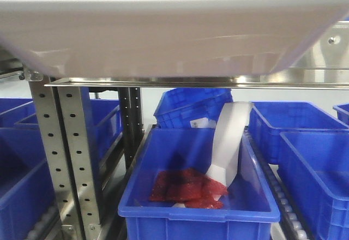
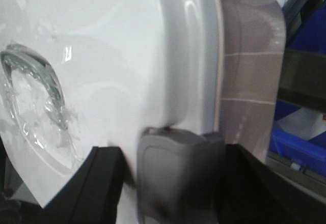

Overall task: Grab white bin and place on right shelf
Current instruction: 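Carry the bin with both grippers up to the blue-crate shelving rack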

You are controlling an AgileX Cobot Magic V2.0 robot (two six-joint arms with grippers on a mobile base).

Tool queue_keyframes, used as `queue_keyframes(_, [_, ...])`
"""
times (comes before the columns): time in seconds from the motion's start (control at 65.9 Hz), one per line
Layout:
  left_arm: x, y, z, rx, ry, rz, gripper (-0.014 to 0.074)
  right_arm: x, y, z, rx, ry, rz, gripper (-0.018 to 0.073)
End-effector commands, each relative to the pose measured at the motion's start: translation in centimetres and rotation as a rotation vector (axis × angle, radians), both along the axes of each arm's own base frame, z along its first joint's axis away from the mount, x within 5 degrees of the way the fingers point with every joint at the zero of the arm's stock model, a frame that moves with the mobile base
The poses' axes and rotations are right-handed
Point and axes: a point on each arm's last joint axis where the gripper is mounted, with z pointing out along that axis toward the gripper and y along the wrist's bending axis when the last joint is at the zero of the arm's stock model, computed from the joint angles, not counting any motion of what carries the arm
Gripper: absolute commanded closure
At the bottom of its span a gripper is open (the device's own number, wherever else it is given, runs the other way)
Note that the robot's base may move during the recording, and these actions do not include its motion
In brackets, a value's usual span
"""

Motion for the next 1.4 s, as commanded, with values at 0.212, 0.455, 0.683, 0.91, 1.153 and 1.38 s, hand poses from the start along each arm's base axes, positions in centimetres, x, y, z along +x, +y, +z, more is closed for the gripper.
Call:
queue_keyframes(0.212, [-1.2,-1.4,2.5,-0.201,-0.057,-0.156,0.0377,-1.1,1.2,2.8,0.212,-0.058,0.076,0.0230])
queue_keyframes(0.455, [-0.7,-1.3,2.9,-0.222,-0.085,-0.107,0.0377,-1.0,1.2,3.3,0.275,-0.072,0.068,0.0230])
queue_keyframes(0.683, [1.0,-1.2,5.8,-0.277,-0.157,-0.088,0.0376,0.0,1.2,4.2,0.378,-0.075,0.065,0.0230])
queue_keyframes(0.91, [4.4,-1.1,7.5,-0.326,-0.169,-0.089,0.0376,2.9,0.8,6.2,0.427,-0.107,0.036,0.0230])
queue_keyframes(1.153, [8.4,-1.0,7.8,-0.409,-0.140,-0.092,0.0376,6.9,0.4,7.3,0.509,-0.102,0.018,0.0230])
queue_keyframes(1.38, [12.3,-3.0,7.1,-0.429,-0.115,-0.070,0.0376,11.1,-0.2,7.5,0.538,-0.095,-0.013,0.0230])
